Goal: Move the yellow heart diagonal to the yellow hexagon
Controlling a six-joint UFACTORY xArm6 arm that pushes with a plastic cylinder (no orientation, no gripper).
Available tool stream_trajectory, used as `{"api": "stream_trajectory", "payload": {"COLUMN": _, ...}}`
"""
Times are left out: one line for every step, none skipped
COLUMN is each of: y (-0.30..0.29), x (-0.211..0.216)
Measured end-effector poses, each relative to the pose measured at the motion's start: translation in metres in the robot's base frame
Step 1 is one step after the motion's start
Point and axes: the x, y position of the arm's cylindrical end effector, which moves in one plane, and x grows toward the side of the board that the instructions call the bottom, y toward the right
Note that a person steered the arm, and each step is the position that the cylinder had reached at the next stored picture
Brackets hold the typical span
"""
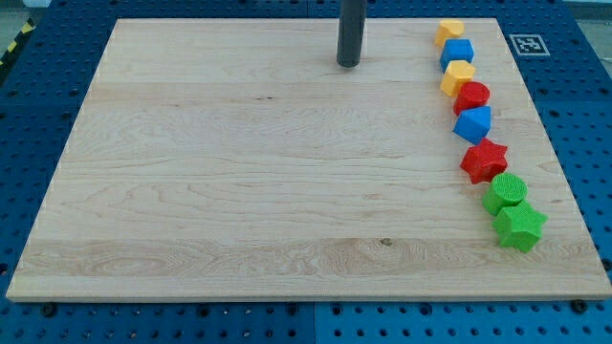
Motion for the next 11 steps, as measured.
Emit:
{"api": "stream_trajectory", "payload": {"y": 0.0, "x": 0.0}}
{"api": "stream_trajectory", "payload": {"y": 0.001, "x": -0.003}}
{"api": "stream_trajectory", "payload": {"y": 0.001, "x": -0.003}}
{"api": "stream_trajectory", "payload": {"y": 0.001, "x": -0.018}}
{"api": "stream_trajectory", "payload": {"y": 0.002, "x": -0.063}}
{"api": "stream_trajectory", "payload": {"y": 0.03, "x": -0.093}}
{"api": "stream_trajectory", "payload": {"y": 0.077, "x": -0.097}}
{"api": "stream_trajectory", "payload": {"y": 0.085, "x": -0.097}}
{"api": "stream_trajectory", "payload": {"y": 0.12, "x": -0.097}}
{"api": "stream_trajectory", "payload": {"y": 0.187, "x": -0.093}}
{"api": "stream_trajectory", "payload": {"y": 0.201, "x": -0.046}}
